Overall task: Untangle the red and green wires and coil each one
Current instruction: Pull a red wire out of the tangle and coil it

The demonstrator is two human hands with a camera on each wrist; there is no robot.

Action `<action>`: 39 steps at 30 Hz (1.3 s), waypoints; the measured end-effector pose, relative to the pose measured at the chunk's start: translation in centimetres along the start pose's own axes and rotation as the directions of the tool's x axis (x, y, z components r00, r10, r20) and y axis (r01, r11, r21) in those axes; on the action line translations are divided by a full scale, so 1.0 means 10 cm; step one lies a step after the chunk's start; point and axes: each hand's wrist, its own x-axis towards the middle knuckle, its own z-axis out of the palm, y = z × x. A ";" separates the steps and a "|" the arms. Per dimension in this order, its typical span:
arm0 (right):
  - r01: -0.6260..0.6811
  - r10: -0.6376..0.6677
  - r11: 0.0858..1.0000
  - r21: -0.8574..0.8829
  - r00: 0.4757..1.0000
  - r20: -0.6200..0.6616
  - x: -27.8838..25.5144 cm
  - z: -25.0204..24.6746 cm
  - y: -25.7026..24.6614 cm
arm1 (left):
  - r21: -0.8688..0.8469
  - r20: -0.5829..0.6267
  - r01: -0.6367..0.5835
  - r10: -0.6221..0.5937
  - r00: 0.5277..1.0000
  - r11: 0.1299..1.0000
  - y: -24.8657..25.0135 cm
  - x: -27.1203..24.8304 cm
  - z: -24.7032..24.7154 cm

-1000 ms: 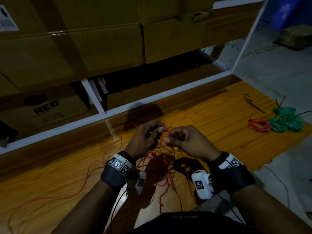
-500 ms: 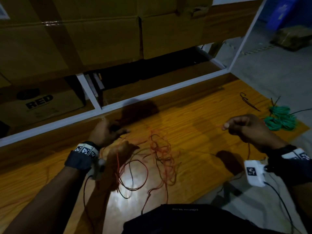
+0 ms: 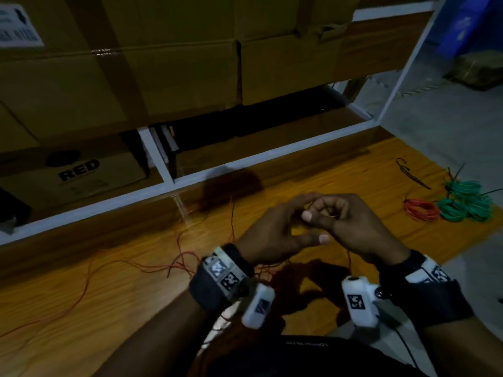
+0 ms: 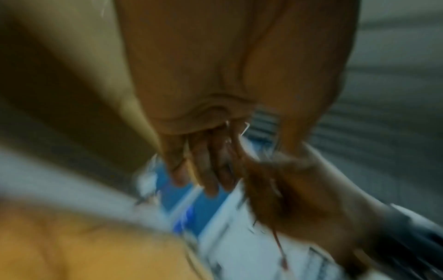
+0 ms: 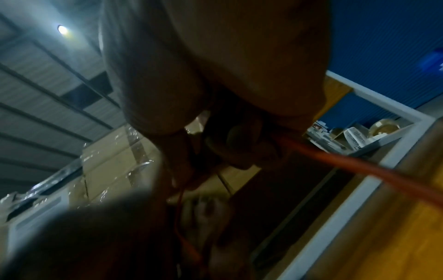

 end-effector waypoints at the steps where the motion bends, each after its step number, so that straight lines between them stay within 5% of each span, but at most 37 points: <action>1: 0.010 -0.010 1.000 -0.004 0.999 -0.036 0.00 -0.08 -0.04 | -0.129 -0.032 0.041 -0.046 0.998 0.991 -0.08 0.01 0.09; 4: -0.019 0.014 0.999 -0.033 0.989 -0.146 -0.06 -0.42 -0.05 | -0.285 -0.135 0.078 -0.121 0.983 0.955 -0.37 -0.10 0.09; 9: -0.103 0.085 0.994 -0.042 0.949 -0.304 -0.25 -0.96 0.03 | 0.136 -0.117 0.103 -0.087 0.989 0.985 -0.65 -0.17 -0.35; 12: -0.128 0.146 0.989 0.072 0.873 -0.466 -0.43 -1.36 0.12 | 0.107 -0.245 0.134 -0.105 0.964 0.985 -0.88 -0.34 -0.70; 17: -0.269 0.220 0.941 -0.203 0.947 -0.234 -0.58 -1.17 0.34 | 0.157 -0.288 0.106 -0.057 0.956 0.982 -0.75 -0.40 -0.92; 20: -0.253 0.261 0.831 -0.495 0.964 -0.056 -0.57 -0.88 0.38 | 0.147 -0.213 0.078 -0.045 0.976 0.986 -0.62 -0.36 -0.81; 26: 0.036 0.025 0.942 -0.333 0.984 0.179 -0.15 0.17 0.09 | 0.328 -0.047 -0.094 0.116 0.992 0.940 -0.45 -0.21 -0.39; 30: 0.112 -0.080 0.957 -0.266 0.989 0.127 -0.02 0.36 0.07 | 0.376 -0.075 -0.112 0.150 0.986 0.920 -0.45 -0.25 -0.42; 33: 0.172 -0.145 0.937 -0.305 0.983 0.109 -0.06 0.10 -0.05 | 0.397 -0.051 -0.075 0.104 0.993 0.915 -0.51 -0.35 -0.50; 36: 0.200 -0.186 0.914 -0.353 0.980 0.074 -0.11 -0.18 -0.16 | 0.455 -0.057 -0.141 0.186 0.981 0.879 -0.46 -0.35 -0.57; 39: 0.143 -0.218 0.910 -0.390 0.964 -0.153 -0.12 -0.57 -0.15 | 0.613 0.012 -0.183 0.222 0.975 0.769 -0.56 -0.35 -0.68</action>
